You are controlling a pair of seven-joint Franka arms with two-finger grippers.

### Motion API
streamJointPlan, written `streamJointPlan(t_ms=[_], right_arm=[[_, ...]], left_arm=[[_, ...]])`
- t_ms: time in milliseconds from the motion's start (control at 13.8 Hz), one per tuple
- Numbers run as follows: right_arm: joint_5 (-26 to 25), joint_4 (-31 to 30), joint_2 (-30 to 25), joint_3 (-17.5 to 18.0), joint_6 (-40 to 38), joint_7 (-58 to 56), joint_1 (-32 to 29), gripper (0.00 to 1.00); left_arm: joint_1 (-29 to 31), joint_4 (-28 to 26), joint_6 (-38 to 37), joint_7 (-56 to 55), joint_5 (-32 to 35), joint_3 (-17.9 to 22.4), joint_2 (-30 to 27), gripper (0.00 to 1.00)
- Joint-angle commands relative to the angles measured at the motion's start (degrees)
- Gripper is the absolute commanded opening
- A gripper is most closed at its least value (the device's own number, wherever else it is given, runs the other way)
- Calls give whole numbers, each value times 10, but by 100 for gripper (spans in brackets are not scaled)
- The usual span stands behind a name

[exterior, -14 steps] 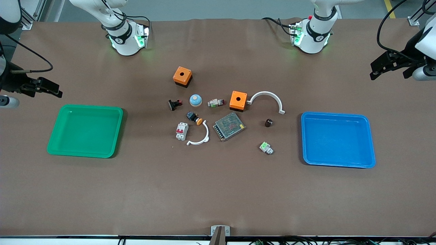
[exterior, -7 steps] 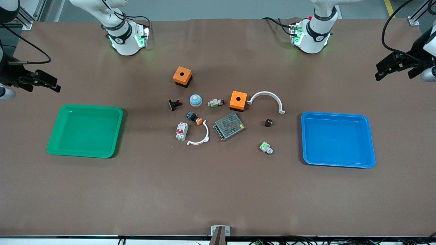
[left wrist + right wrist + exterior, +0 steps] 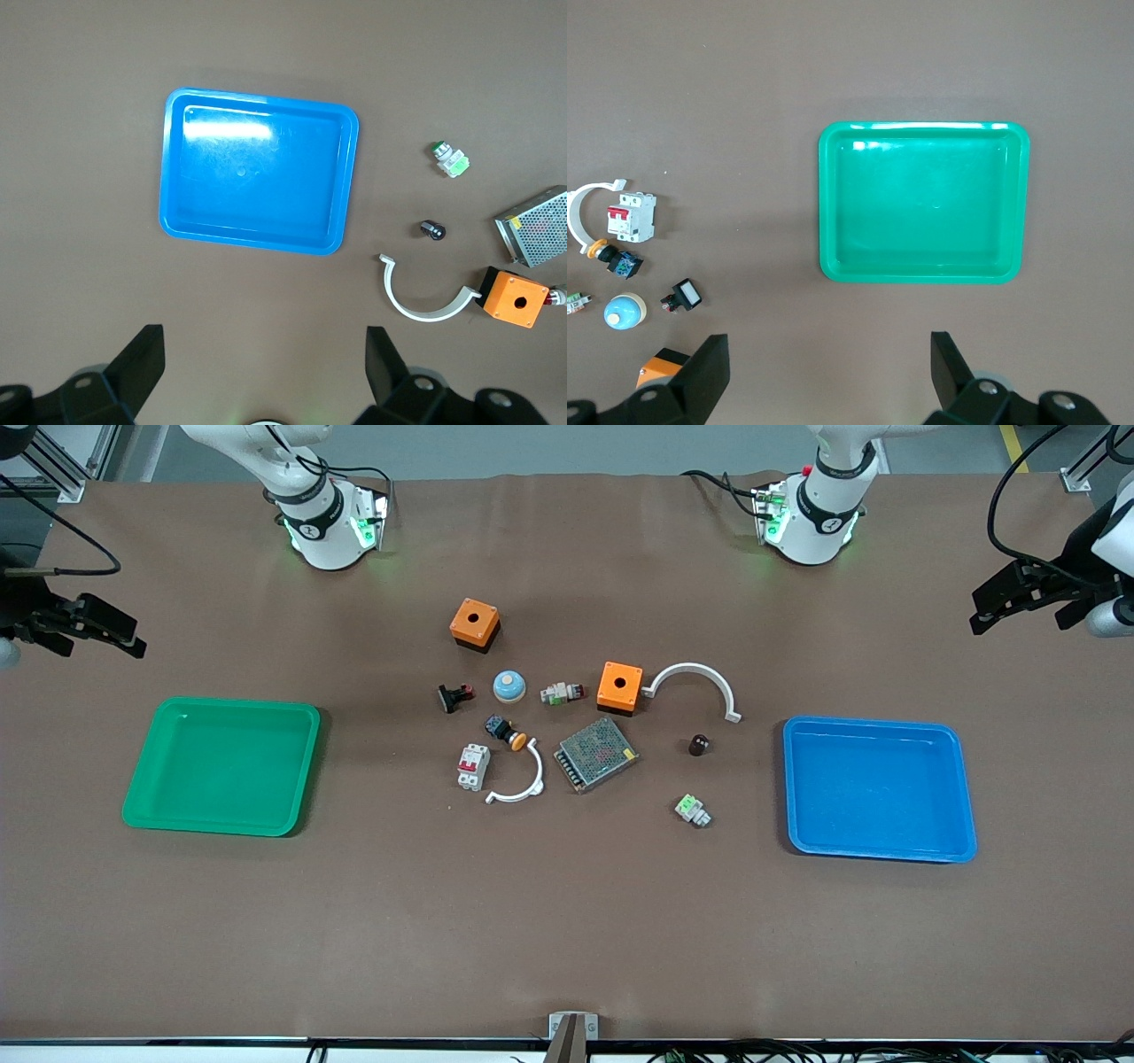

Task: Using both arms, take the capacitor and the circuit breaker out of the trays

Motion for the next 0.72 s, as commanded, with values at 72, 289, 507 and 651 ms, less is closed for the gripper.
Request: streamJointPlan(t_ms=[72,289,507,651], right_arm=[[-1,-23,-17,1,6,-7,-1,100],[-1,-23,-16,1,6,-32,-1,100],[-7,-23,-16,1,6,-33,-1,100],[-7,-23,-17,1,5,-29,-1,100]], left_arm=[[2,-4,4,6,-5,-1,-4,100],[3,4,6,4,-3,-1,-2,100],[3,11,6,4,-3,0,7,100],[3,11,6,3,-2,0,8,100]])
